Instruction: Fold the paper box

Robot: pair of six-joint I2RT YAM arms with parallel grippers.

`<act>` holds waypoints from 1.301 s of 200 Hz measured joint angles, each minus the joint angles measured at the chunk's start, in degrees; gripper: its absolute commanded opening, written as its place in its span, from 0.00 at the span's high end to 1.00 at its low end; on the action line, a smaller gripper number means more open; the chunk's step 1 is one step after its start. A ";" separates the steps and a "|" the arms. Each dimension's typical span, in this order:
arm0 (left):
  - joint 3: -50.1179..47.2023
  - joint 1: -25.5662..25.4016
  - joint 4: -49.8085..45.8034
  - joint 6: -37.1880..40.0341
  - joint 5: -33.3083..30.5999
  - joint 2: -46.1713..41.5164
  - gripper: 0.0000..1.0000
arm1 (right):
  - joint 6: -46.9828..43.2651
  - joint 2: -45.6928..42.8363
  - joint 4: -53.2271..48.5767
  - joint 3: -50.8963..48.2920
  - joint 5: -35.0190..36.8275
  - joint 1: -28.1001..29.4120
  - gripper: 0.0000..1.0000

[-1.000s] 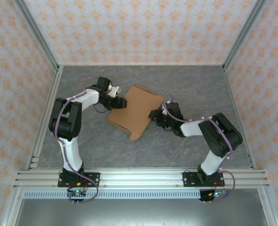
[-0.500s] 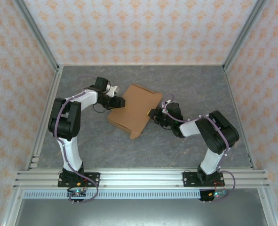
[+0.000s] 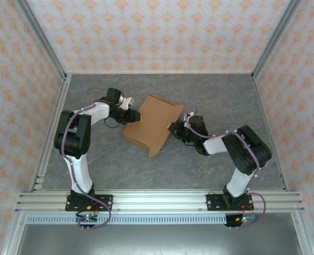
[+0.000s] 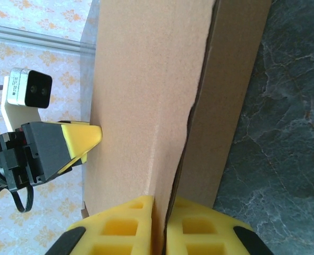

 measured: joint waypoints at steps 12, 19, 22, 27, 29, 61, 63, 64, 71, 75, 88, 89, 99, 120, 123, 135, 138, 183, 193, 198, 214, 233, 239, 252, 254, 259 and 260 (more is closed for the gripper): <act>-0.48 0.33 0.74 -0.72 1.01 0.00 0.58 | -0.33 -0.57 -0.57 0.00 0.00 -0.11 0.89; -0.83 0.52 1.27 -1.05 1.64 0.00 0.59 | -0.52 -0.87 -0.92 0.00 0.00 -0.13 0.90; -0.94 0.57 1.42 -1.09 1.95 0.00 0.60 | -0.57 -1.05 -1.05 0.00 0.00 -0.15 0.90; -1.14 0.68 1.66 -1.29 2.32 0.00 0.60 | -0.74 -1.33 -1.49 0.00 0.00 -0.22 0.90; -1.20 0.70 1.73 -1.40 2.47 0.00 0.61 | -0.79 -1.44 -1.60 0.00 0.00 -0.24 0.90; -2.34 1.03 3.10 -2.56 4.57 0.00 0.63 | -1.66 -3.30 -3.98 0.00 0.00 -0.42 0.90; -2.43 1.05 3.21 -2.67 4.74 0.00 0.64 | -1.73 -3.43 -4.04 0.00 0.00 -0.42 0.90; -2.45 1.05 3.23 -2.71 4.81 0.00 0.64 | -1.79 -3.48 -4.09 0.00 0.00 -0.42 0.90; -2.73 1.14 3.61 -2.95 5.25 0.00 0.64 | -1.92 -3.80 -4.50 0.00 0.00 -0.48 0.90; -2.91 1.18 3.82 -3.04 5.44 0.00 0.64 | -2.03 -3.98 -4.74 0.00 0.00 -0.48 0.90; -3.37 1.31 4.50 -3.56 6.19 0.00 0.66 | -2.25 -4.48 -5.57 0.00 -0.02 -0.52 0.90; -3.39 1.31 4.57 -3.61 6.19 0.00 0.66 | -2.29 -4.50 -5.68 0.00 -0.02 -0.52 0.90; -3.82 1.44 5.09 -4.02 6.75 0.00 0.67 | -2.51 -4.90 -6.19 0.00 0.00 -0.55 0.90; -4.72 1.68 6.47 -4.94 8.13 0.00 0.68 | -2.75 -5.66 -7.02 0.00 -0.07 -0.81 0.90; -4.83 1.73 6.67 -5.11 8.28 0.02 0.68 | -2.78 -5.77 -7.04 0.00 -0.09 -0.85 0.90; -5.09 1.84 7.21 -5.51 8.94 0.15 0.69 | -2.93 -6.25 -7.30 0.00 -0.24 -0.85 0.90; -5.16 1.90 7.37 -5.57 9.05 0.17 0.69 | -2.93 -6.38 -7.45 0.02 -0.24 -0.85 0.91; -5.81 2.19 9.05 -6.84 11.65 0.90 0.71 | -2.91 -8.81 -9.27 0.09 -0.24 -0.87 0.93; -5.88 2.19 9.29 -7.02 12.22 1.03 0.72 | -2.89 -9.27 -9.73 0.20 -0.22 -0.90 0.93; -5.92 2.19 9.44 -7.04 12.52 1.14 0.72 | -2.89 -9.53 -10.03 0.28 -0.22 -0.90 0.93; -5.92 2.19 9.73 -7.23 13.16 1.38 0.72 | -2.84 -10.43 -11.04 0.68 -0.22 -0.90 0.93; -6.08 2.19 10.25 -7.58 14.21 1.68 0.72 | -2.86 -11.93 -12.70 1.09 -0.20 -0.90 0.93; -6.14 2.19 10.56 -7.85 14.69 1.88 0.72 | -2.89 -12.44 -13.38 1.27 -0.22 -0.90 0.93; -6.32 2.19 11.15 -8.22 15.76 2.21 0.72 | -2.89 -13.40 -14.73 1.86 -0.20 -0.90 0.93; -6.36 2.19 11.23 -8.33 15.91 2.25 0.73 | -2.89 -13.49 -14.88 1.95 -0.17 -0.90 0.93; -6.38 2.19 11.39 -8.41 16.22 2.34 0.73 | -2.89 -13.88 -15.52 2.19 -0.15 -0.87 0.93; -6.40 2.19 11.45 -8.44 16.33 2.36 0.73 | -2.89 -13.92 -15.63 2.21 -0.15 -0.87 0.93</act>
